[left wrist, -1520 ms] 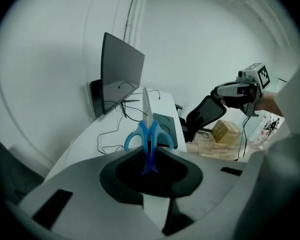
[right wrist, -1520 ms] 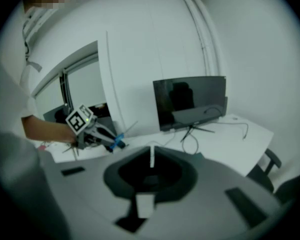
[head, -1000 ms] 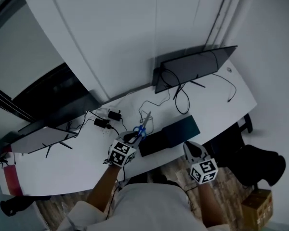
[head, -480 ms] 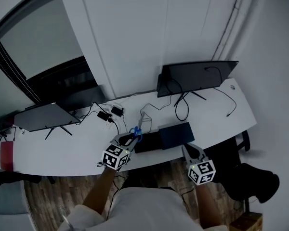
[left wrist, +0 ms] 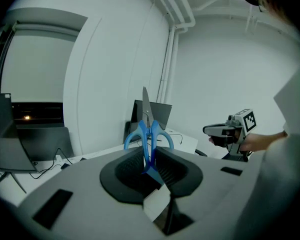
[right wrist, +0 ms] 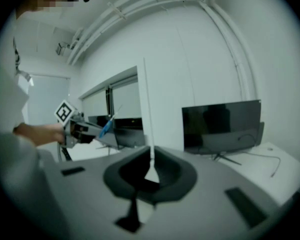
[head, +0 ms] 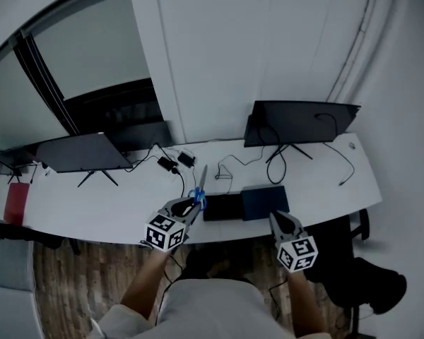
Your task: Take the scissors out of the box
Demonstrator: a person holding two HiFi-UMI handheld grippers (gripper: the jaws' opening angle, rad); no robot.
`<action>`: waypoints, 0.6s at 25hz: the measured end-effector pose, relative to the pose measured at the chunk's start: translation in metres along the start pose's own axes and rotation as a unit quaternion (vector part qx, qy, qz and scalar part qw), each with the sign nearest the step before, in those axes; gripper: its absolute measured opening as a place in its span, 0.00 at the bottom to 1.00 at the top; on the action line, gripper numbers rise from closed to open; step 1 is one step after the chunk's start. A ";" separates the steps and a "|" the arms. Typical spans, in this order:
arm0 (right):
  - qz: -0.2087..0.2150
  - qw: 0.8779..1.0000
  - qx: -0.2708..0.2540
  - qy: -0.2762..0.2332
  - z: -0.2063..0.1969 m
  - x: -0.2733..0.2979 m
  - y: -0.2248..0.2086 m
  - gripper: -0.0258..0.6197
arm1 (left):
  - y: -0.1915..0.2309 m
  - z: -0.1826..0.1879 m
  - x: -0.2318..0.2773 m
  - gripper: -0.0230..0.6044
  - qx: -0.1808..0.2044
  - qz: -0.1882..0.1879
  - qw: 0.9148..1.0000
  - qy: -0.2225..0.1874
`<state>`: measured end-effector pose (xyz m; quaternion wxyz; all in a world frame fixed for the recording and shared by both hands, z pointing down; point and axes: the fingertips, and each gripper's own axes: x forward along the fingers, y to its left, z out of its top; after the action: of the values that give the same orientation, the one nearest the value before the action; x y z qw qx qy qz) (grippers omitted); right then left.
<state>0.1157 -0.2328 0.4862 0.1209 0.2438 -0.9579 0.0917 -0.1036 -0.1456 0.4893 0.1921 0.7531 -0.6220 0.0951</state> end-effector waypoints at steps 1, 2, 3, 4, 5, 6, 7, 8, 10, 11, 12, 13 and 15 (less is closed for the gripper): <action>0.001 1.000 -0.001 -0.003 0.002 0.000 0.002 0.10 | 0.000 0.001 -0.005 0.20 -0.001 0.002 1.000 -0.004; 0.002 1.000 -0.002 -0.006 0.004 0.000 0.004 0.10 | 0.001 0.002 -0.010 0.20 -0.003 0.004 1.000 -0.007; 0.003 1.000 -0.003 -0.009 0.005 0.000 0.006 0.10 | 0.002 0.003 -0.014 0.20 -0.004 0.006 1.000 -0.010; 0.003 1.000 -0.003 -0.012 0.007 0.000 0.008 0.10 | 0.003 0.003 -0.019 0.20 -0.004 0.008 1.000 -0.013; 0.002 1.000 -0.004 -0.015 0.009 0.000 0.010 0.10 | 0.004 0.004 -0.024 0.20 -0.005 0.009 1.000 -0.016; 0.002 1.000 -0.005 -0.017 0.011 0.000 0.014 0.10 | 0.005 0.004 -0.029 0.20 -0.006 0.010 1.000 -0.019; 0.000 1.000 -0.006 -0.019 0.013 0.000 0.017 0.10 | 0.007 0.005 -0.034 0.20 -0.006 0.010 1.000 -0.022; -0.002 1.000 -0.007 -0.021 0.015 0.000 0.019 0.10 | 0.009 0.005 -0.038 0.20 -0.006 0.010 1.000 -0.025; -0.009 1.000 -0.009 -0.027 0.019 0.001 0.023 0.10 | 0.014 0.008 -0.046 0.20 -0.004 0.010 0.999 -0.032; -0.014 0.999 -0.008 -0.030 0.021 0.001 0.025 0.10 | 0.017 0.010 -0.050 0.20 -0.003 0.009 0.999 -0.035; -0.019 0.999 -0.005 -0.031 0.022 0.000 0.028 0.10 | 0.019 0.011 -0.054 0.20 -0.001 0.007 0.999 -0.037; -0.023 0.999 -0.004 -0.032 0.023 -0.001 0.031 0.10 | 0.022 0.012 -0.057 0.20 0.000 0.006 0.999 -0.039; -0.029 0.999 -0.005 -0.036 0.024 -0.003 0.036 0.10 | 0.027 0.015 -0.063 0.20 0.004 0.003 0.999 -0.041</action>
<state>0.0958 -0.2059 0.4587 0.0906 0.2741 -0.9545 0.0742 -0.1442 -0.0984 0.4564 0.1632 0.7551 -0.6315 0.0669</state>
